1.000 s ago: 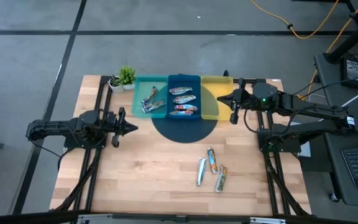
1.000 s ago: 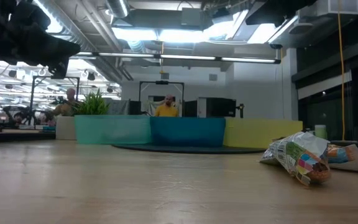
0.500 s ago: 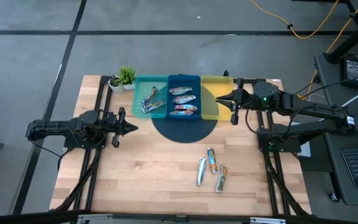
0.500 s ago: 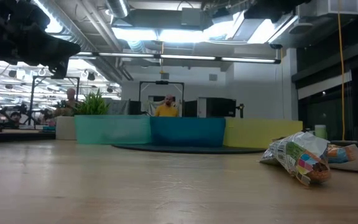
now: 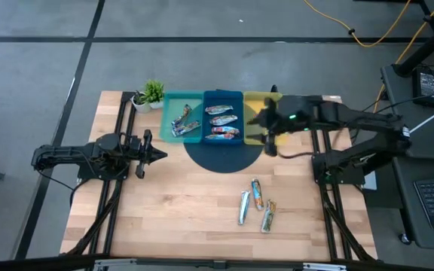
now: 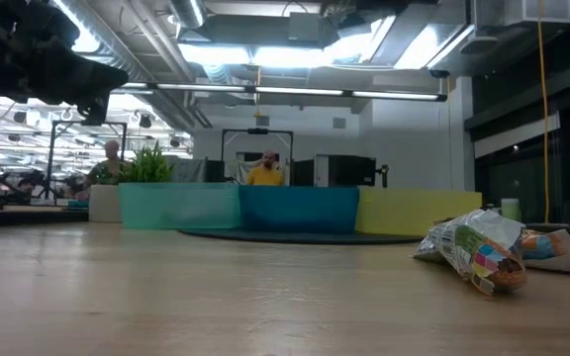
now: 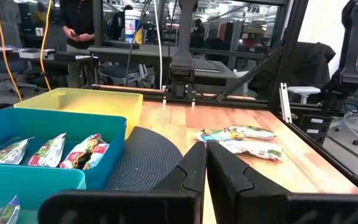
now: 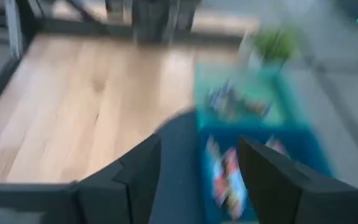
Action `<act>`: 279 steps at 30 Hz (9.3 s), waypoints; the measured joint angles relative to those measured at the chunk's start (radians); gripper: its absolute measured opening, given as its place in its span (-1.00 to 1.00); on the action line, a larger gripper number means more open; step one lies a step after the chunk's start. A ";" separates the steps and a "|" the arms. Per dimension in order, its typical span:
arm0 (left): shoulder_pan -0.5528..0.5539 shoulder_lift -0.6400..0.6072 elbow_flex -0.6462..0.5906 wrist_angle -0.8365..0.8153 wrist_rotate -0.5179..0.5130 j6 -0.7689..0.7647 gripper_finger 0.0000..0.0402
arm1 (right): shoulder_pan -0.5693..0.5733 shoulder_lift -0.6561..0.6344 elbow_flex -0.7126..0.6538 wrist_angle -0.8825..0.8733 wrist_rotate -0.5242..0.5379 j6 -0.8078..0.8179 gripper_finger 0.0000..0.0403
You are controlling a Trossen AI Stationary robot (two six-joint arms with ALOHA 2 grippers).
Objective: Pick and place Granola Bars by type
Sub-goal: Put the middle yellow granola bar into the yellow bin, then put the right yellow granola bar into the yellow bin
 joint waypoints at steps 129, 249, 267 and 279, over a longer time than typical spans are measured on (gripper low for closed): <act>0.000 0.000 0.000 0.000 0.000 0.000 -0.96 | 0.261 0.412 0.559 -0.880 0.184 1.271 -0.90; 0.000 0.000 0.000 0.000 -0.003 0.000 -0.97 | -0.783 0.507 -0.331 0.054 -0.113 0.268 -0.78; 0.000 0.000 0.000 0.000 -0.004 0.000 -0.98 | -0.757 0.506 -0.058 -0.179 -0.023 0.209 -0.01; 0.000 0.000 0.000 0.000 -0.004 0.000 -0.98 | -0.539 0.383 -0.008 -0.322 0.112 0.285 -0.01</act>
